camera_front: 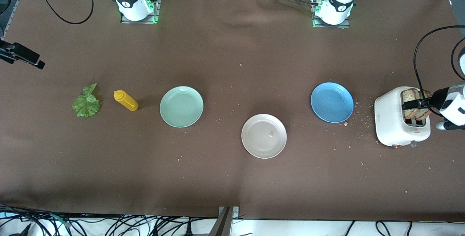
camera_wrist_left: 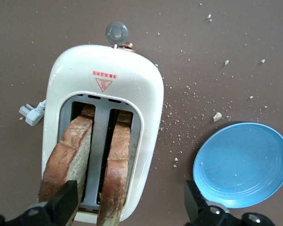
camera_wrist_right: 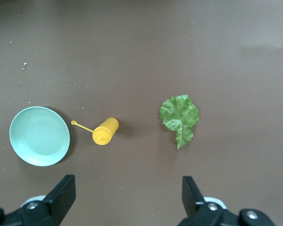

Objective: Make sandwich in beige plate with both arms
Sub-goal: 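Lower the left gripper onto a bread slice in the toaster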

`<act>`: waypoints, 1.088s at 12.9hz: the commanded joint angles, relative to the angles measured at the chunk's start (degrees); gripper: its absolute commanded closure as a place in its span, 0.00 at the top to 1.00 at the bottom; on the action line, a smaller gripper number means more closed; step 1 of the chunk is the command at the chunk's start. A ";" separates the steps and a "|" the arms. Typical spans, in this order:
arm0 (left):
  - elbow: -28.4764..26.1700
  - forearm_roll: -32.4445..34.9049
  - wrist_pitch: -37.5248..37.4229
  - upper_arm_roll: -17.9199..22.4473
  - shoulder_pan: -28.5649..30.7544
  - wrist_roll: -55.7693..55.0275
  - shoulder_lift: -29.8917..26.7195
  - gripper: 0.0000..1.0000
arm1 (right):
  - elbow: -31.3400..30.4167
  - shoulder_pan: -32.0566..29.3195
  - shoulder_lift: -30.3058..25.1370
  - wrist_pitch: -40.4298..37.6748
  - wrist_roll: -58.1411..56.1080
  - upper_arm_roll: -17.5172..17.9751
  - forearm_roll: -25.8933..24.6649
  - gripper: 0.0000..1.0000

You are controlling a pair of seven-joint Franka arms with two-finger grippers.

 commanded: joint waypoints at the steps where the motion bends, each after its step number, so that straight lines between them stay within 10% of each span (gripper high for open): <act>1: 0.11 1.67 0.30 -0.39 0.24 1.09 0.16 0.82 | -0.50 -0.33 -0.81 0.27 -0.02 0.38 0.12 1.00; 4: -0.33 3.06 0.30 -0.39 0.24 1.09 0.16 0.51 | -0.50 -0.33 -0.63 0.27 -0.02 0.46 0.12 1.00; 8: -1.03 5.53 0.30 -0.48 0.33 1.17 0.69 0.37 | -0.50 -0.33 -0.54 0.27 -0.02 0.38 0.21 1.00; 10: -1.12 5.53 -0.05 -0.39 0.24 1.17 0.69 0.05 | -0.50 -0.33 -0.54 0.27 -0.02 0.46 0.12 1.00; 14: -0.16 5.36 -2.60 -0.39 0.33 2.67 0.60 0.00 | -0.50 -0.33 -0.54 0.27 -0.02 0.46 0.12 1.00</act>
